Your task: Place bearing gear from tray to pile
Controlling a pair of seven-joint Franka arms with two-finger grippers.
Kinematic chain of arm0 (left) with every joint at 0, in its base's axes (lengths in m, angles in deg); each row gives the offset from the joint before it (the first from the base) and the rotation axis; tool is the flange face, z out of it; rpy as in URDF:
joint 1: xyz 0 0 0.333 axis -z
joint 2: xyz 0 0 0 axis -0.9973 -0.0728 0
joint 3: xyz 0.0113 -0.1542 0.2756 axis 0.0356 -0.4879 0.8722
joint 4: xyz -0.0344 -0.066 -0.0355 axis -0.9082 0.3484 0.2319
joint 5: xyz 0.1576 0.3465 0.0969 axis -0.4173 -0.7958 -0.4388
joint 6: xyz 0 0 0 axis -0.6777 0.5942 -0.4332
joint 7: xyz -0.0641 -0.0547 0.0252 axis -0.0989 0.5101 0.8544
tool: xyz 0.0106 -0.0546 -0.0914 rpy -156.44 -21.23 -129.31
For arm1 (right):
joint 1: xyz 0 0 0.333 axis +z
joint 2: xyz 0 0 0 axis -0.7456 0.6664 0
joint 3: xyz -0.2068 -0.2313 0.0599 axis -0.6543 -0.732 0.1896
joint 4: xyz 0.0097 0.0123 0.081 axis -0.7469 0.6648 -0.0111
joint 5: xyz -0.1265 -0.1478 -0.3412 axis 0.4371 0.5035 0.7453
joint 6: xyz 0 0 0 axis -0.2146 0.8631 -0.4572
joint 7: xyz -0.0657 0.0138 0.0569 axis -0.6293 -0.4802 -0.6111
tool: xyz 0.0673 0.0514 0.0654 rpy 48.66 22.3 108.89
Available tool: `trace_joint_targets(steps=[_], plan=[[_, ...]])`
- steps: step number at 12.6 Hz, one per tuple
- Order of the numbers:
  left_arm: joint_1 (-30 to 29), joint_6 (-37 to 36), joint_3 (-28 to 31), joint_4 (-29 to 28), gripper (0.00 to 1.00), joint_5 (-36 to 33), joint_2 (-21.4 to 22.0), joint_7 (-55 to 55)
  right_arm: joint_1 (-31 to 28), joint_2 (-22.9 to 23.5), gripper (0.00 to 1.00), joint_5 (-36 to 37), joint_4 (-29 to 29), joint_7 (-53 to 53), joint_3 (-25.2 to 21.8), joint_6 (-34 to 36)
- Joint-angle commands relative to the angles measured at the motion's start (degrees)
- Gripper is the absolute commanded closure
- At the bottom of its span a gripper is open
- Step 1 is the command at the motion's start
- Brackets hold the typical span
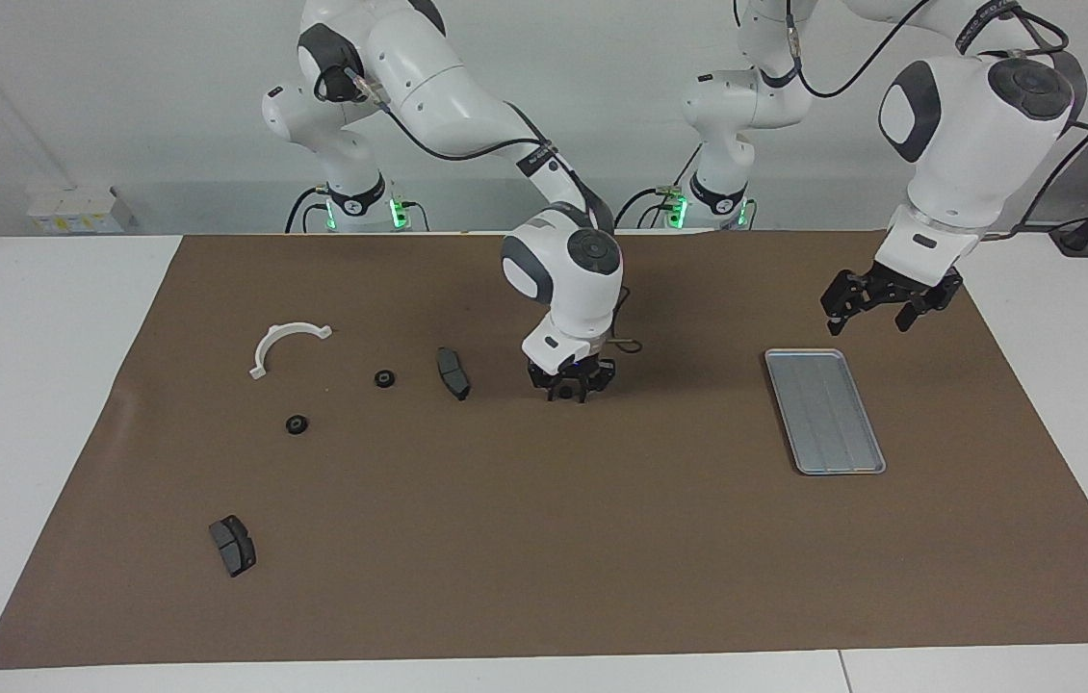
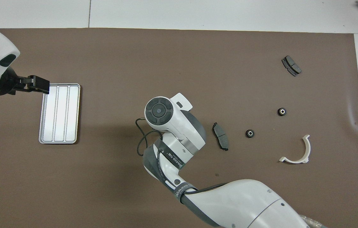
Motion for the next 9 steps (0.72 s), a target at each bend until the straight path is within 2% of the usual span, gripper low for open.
trace_joint_targets(steps=[1,5,9], plan=[[-0.09,0.01,0.30,-2.06,0.00,1.09,1.98,-1.10,-0.22,-1.35,0.85,-1.46,1.94,-0.42,0.28,-0.16],[-0.09,0.10,0.30,-2.06,0.00,1.09,1.98,-1.10,-0.48,-1.61,0.99,-1.64,1.77,-0.43,0.28,-0.16],[-0.01,0.18,0.30,-2.06,0.00,1.09,1.98,-1.10,-7.66,-4.51,1.00,-1.55,2.20,6.31,0.28,-1.13]])
